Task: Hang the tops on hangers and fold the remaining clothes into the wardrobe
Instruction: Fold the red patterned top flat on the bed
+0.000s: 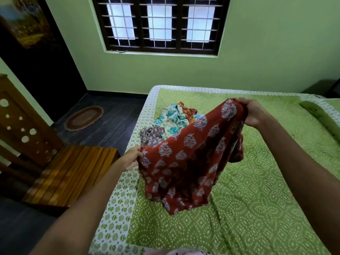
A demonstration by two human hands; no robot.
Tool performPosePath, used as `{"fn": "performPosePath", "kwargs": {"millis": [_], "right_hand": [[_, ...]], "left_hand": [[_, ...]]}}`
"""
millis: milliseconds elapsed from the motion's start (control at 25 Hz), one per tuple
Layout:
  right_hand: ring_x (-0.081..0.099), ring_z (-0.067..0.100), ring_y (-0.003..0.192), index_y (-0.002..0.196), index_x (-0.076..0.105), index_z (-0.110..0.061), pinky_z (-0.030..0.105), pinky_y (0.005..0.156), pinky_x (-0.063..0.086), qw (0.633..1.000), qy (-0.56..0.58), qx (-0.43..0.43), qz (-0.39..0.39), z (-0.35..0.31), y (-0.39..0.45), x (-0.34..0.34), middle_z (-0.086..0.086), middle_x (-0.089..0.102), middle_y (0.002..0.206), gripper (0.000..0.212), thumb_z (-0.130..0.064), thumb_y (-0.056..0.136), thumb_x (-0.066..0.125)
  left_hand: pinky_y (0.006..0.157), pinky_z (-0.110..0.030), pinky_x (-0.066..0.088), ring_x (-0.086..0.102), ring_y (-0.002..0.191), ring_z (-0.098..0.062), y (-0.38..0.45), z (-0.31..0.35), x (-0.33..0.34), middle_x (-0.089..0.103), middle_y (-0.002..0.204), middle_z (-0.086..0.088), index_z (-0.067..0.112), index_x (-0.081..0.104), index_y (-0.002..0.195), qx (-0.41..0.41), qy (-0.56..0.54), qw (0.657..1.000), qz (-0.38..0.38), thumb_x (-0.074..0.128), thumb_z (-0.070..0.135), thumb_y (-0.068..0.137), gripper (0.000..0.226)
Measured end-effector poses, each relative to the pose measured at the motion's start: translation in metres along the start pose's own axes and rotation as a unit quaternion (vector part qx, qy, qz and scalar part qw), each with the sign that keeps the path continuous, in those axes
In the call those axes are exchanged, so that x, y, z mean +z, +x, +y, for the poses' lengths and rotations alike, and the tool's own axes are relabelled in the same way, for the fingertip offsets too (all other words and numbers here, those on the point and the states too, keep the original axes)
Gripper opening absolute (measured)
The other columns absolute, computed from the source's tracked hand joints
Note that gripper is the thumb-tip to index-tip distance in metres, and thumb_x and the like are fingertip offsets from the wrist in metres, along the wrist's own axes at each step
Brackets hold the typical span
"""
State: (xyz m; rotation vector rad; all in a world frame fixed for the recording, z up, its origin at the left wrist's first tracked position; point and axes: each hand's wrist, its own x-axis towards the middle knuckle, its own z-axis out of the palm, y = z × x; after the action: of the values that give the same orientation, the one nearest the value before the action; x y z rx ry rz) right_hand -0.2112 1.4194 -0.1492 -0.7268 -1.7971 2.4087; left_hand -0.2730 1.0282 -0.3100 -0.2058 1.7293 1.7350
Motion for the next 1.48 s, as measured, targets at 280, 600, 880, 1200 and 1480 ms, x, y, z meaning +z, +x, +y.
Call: {"fn": "performPosePath", "kwargs": {"millis": [280,600,880,1200,1480], "right_hand": [[0.068,0.017,0.065,0.088,0.059,-0.01,0.027,0.057,0.057,0.995,0.097,0.004,-0.006,0.0,-0.005,0.009,0.006,0.069,0.079,0.02,-0.018,0.096,0.044],[0.068,0.018,0.061,0.086,0.06,-0.009,0.029,0.055,0.057,0.991,0.134,0.008,0.012,0.012,-0.006,0.005,0.007,0.07,0.071,0.022,-0.019,0.097,0.043],[0.068,0.021,0.07,0.092,0.061,-0.007,0.032,0.059,0.058,0.987,0.155,0.037,0.005,0.035,0.005,0.005,0.01,0.068,0.085,0.021,-0.02,0.096,0.045],[0.068,0.022,0.074,0.097,0.062,-0.006,0.033,0.059,0.059,0.982,0.183,0.044,0.003,0.046,0.009,-0.005,0.011,0.069,0.088,0.023,-0.023,0.097,0.045],[0.07,0.024,0.069,0.092,0.064,-0.006,0.035,0.06,0.059,0.982,0.184,0.048,-0.013,0.05,0.0,-0.011,0.013,0.071,0.082,0.028,-0.029,0.096,0.049]], "left_hand": [[0.091,-0.038,0.05,0.055,0.114,-0.03,0.007,-0.033,0.037,0.058,0.121,-0.016,0.004,0.051,0.115,0.074,-0.006,0.996,0.049,0.043,-0.018,0.089,0.035],[0.076,-0.04,0.055,0.06,0.093,-0.029,0.009,-0.037,0.038,0.061,0.109,-0.019,0.008,0.062,0.107,0.107,0.0,0.992,0.07,0.03,-0.021,0.083,0.05],[0.073,-0.012,0.051,0.055,0.106,-0.018,0.006,-0.041,0.041,0.054,0.12,-0.008,0.007,0.06,0.118,0.239,0.153,0.946,0.157,0.061,-0.012,0.082,0.041],[0.101,-0.032,0.042,0.05,0.114,-0.022,0.009,-0.032,0.021,0.054,0.123,-0.011,0.001,0.058,0.122,0.306,0.314,0.869,0.23,0.046,-0.015,0.084,0.043],[0.083,-0.031,0.049,0.059,0.094,-0.022,0.007,-0.014,0.038,0.064,0.103,-0.016,-0.002,0.064,0.109,0.32,0.174,0.886,0.287,0.053,0.003,0.093,0.02]]}}
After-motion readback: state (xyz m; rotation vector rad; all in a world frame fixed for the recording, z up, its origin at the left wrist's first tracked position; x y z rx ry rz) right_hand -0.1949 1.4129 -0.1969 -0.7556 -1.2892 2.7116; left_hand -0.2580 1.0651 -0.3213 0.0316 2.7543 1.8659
